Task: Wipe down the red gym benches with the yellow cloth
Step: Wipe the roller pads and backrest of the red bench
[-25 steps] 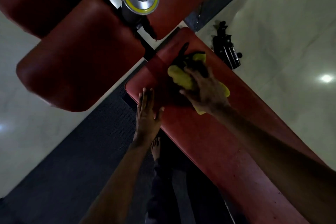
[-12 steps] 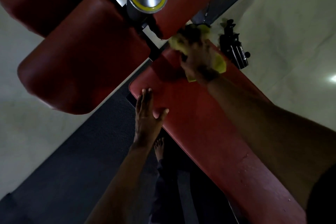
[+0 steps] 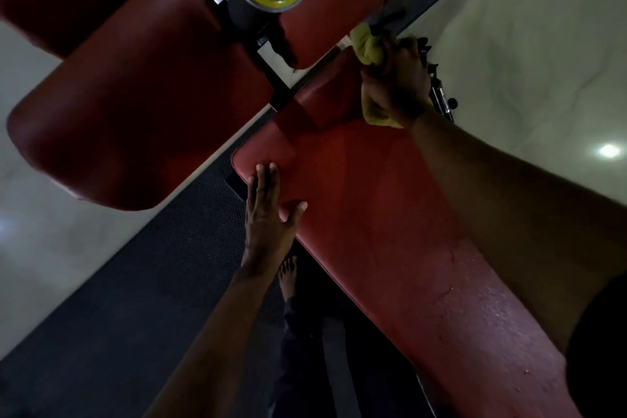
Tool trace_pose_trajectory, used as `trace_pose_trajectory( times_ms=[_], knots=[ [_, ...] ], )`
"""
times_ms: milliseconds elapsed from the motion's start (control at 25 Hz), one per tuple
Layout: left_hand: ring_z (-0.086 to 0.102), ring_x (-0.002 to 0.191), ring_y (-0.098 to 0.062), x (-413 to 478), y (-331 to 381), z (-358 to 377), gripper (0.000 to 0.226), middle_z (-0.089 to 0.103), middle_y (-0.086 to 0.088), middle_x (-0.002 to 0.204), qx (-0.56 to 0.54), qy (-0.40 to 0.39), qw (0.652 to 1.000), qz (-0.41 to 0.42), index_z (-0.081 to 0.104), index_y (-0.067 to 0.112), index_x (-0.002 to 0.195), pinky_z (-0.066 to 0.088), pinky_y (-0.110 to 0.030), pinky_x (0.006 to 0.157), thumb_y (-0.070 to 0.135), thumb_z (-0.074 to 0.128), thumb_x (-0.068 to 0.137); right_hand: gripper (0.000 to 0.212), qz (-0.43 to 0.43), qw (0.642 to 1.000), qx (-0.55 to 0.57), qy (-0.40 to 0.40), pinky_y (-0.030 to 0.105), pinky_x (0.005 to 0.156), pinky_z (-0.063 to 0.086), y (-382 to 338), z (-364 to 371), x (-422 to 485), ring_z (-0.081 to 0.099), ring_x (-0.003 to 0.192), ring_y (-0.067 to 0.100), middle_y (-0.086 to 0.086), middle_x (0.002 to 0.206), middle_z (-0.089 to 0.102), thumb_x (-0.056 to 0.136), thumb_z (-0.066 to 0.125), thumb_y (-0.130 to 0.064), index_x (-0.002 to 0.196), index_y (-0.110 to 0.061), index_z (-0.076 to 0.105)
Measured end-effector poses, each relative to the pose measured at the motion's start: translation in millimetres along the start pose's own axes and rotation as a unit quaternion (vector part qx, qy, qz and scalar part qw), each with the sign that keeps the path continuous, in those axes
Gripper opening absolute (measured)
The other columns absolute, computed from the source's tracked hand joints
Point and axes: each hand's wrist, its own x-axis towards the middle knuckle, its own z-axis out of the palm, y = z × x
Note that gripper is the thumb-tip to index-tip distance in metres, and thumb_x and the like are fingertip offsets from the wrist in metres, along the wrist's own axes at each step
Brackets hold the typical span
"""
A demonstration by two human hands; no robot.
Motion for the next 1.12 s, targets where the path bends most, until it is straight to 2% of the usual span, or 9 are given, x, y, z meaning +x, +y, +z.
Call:
trace_pose_trajectory(
  times_ms=[120, 240, 360, 440, 600, 720, 840, 1040, 1120],
  knots=[
    [-0.004, 0.156, -0.025, 0, 2, 0, 0.093, 0.002, -0.004, 0.169, -0.021, 0.011, 1.0, 0.002, 0.014, 0.017, 0.161, 0.014, -0.046, 0.122, 0.043, 0.07, 0.092, 0.057, -0.036, 0.999, -0.03, -0.001, 0.042, 0.096, 0.045, -13, -2, -9, 0.052, 0.126, 0.032, 0.008, 0.144, 0.05, 0.088, 0.064, -0.043, 0.143, -0.03, 0.05],
    [0.008, 0.155, -0.025, -2, 2, -1, 0.092, 0.012, -0.007, 0.168, -0.016, 0.056, 0.998, 0.009, 0.023, 0.017, 0.16, 0.024, -0.048, 0.12, 0.046, 0.073, 0.089, 0.056, -0.206, 0.978, -0.032, -0.025, 0.048, 0.1, 0.045, -23, 8, -39, 0.05, 0.128, 0.038, 0.012, 0.144, 0.053, 0.087, 0.064, -0.035, 0.142, -0.025, 0.053],
    [0.006, 0.152, -0.015, -8, 5, 6, 0.092, 0.01, -0.008, 0.168, -0.025, 0.077, 0.997, -0.016, 0.018, 0.02, 0.161, 0.029, -0.048, 0.119, 0.048, 0.07, 0.091, 0.062, -0.369, 0.926, -0.037, -0.067, 0.047, 0.098, 0.045, -7, 14, -52, 0.049, 0.132, 0.037, 0.012, 0.149, 0.047, 0.083, 0.066, -0.037, 0.143, -0.026, 0.053],
    [0.0, 0.153, -0.011, -13, 6, 9, 0.092, 0.005, -0.005, 0.169, -0.041, 0.074, 0.996, -0.02, 0.013, 0.02, 0.162, 0.024, -0.047, 0.123, 0.046, 0.068, 0.093, 0.071, -0.349, 0.933, -0.054, -0.07, 0.049, 0.103, 0.044, -2, 15, -39, 0.043, 0.137, 0.036, 0.01, 0.154, 0.042, 0.082, 0.061, -0.044, 0.149, -0.028, 0.044],
    [0.002, 0.155, -0.015, -12, 3, 7, 0.093, 0.004, -0.003, 0.169, -0.054, 0.062, 0.996, -0.024, 0.011, 0.02, 0.162, 0.021, -0.048, 0.124, 0.047, 0.068, 0.093, 0.07, -0.164, 0.986, 0.026, -0.015, 0.047, 0.104, 0.044, -41, 31, -27, 0.049, 0.13, 0.034, 0.008, 0.143, 0.053, 0.077, 0.053, -0.048, 0.143, -0.025, 0.051],
    [0.013, 0.154, -0.024, -21, 10, 11, 0.094, 0.011, -0.01, 0.168, -0.058, 0.082, 0.993, -0.054, 0.012, 0.011, 0.161, 0.03, -0.055, 0.119, 0.047, 0.066, 0.093, 0.069, -0.25, 0.963, 0.001, -0.104, 0.049, 0.107, 0.042, -62, 40, -77, 0.041, 0.138, 0.034, 0.008, 0.152, 0.044, 0.082, 0.061, -0.044, 0.147, -0.03, 0.046],
    [0.017, 0.152, -0.026, -34, 12, 13, 0.091, 0.008, -0.009, 0.168, -0.076, 0.069, 0.992, -0.071, 0.009, 0.012, 0.161, 0.034, -0.055, 0.117, 0.047, 0.062, 0.096, 0.071, -0.361, 0.922, -0.036, -0.135, 0.048, 0.109, 0.036, -42, 35, -98, 0.033, 0.144, 0.032, 0.006, 0.159, 0.033, 0.084, 0.068, -0.039, 0.15, -0.032, 0.043],
    [0.015, 0.152, -0.013, -50, -15, 8, 0.089, 0.007, 0.006, 0.169, -0.06, 0.017, 0.997, -0.041, 0.01, 0.022, 0.162, 0.03, -0.054, 0.119, 0.035, 0.067, 0.095, 0.063, -0.214, 0.976, -0.01, -0.051, 0.046, 0.108, 0.042, -61, 44, -72, 0.044, 0.137, 0.031, 0.007, 0.149, 0.048, 0.083, 0.066, -0.03, 0.144, -0.027, 0.051],
    [0.016, 0.15, -0.007, -54, -19, 3, 0.081, 0.013, 0.011, 0.167, -0.088, 0.009, 0.995, -0.048, 0.016, 0.029, 0.161, 0.026, -0.051, 0.122, 0.035, 0.064, 0.096, 0.063, -0.22, 0.974, 0.001, -0.054, 0.042, 0.105, 0.045, -70, 50, -94, 0.043, 0.137, 0.029, 0.007, 0.15, 0.045, 0.081, 0.066, -0.03, 0.143, -0.028, 0.052]
  ],
)
